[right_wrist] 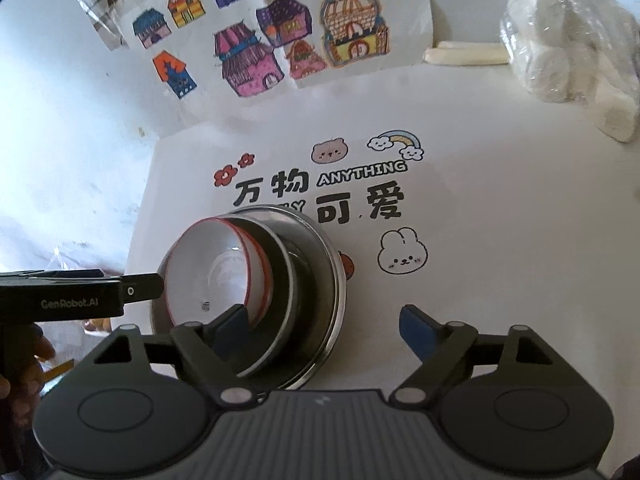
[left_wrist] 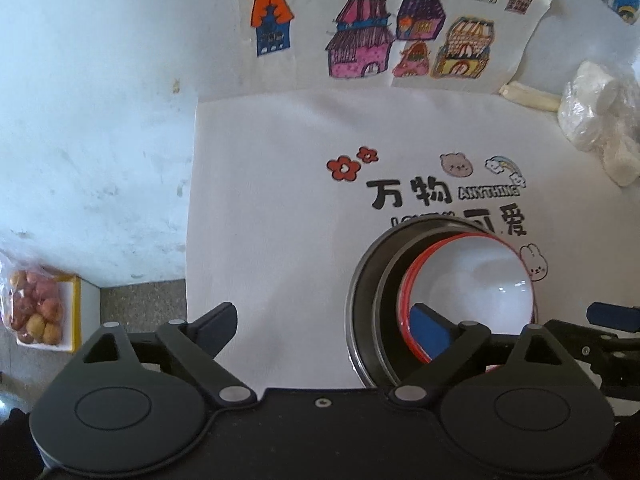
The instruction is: Organize plates and bowls
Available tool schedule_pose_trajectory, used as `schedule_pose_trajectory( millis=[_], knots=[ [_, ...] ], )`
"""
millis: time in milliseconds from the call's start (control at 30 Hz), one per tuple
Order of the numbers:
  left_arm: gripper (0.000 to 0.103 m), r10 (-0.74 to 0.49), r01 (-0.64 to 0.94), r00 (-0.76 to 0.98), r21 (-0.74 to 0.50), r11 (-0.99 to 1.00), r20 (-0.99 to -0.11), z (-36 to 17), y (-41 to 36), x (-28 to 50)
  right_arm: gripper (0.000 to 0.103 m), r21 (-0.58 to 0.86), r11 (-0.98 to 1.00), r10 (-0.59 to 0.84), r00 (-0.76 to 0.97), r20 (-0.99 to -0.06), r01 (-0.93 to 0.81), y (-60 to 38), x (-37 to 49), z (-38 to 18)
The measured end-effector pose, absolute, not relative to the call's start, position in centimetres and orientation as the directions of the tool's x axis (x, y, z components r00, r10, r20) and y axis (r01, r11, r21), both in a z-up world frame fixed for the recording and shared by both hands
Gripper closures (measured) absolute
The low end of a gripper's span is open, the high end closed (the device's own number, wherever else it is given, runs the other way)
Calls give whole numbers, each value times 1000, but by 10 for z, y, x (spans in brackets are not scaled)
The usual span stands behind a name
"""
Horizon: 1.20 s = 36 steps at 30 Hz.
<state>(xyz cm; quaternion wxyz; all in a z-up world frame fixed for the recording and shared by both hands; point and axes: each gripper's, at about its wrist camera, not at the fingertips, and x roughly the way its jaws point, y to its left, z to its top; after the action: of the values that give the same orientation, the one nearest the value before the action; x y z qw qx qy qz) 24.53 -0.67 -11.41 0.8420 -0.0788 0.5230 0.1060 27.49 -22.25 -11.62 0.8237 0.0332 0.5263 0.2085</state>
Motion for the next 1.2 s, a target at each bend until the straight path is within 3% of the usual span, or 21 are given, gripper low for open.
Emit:
schedule_pose_trajectory(
  millis=[433, 700, 1200],
  knots=[
    [1, 127, -199, 584, 10, 980, -802, -62, -33, 185, 1, 309, 913, 407, 559, -722, -265, -249, 194, -55],
    [1, 97, -131, 654, 14, 991, -751, -44, -56, 131, 1, 305, 931, 360, 657, -662, -203, -260, 131, -31],
    [1, 106, -144, 707, 4, 990, -699, -19, -60, 59, 0, 289, 936, 340, 722, -602, -201, -259, 68, -11]
  ],
)
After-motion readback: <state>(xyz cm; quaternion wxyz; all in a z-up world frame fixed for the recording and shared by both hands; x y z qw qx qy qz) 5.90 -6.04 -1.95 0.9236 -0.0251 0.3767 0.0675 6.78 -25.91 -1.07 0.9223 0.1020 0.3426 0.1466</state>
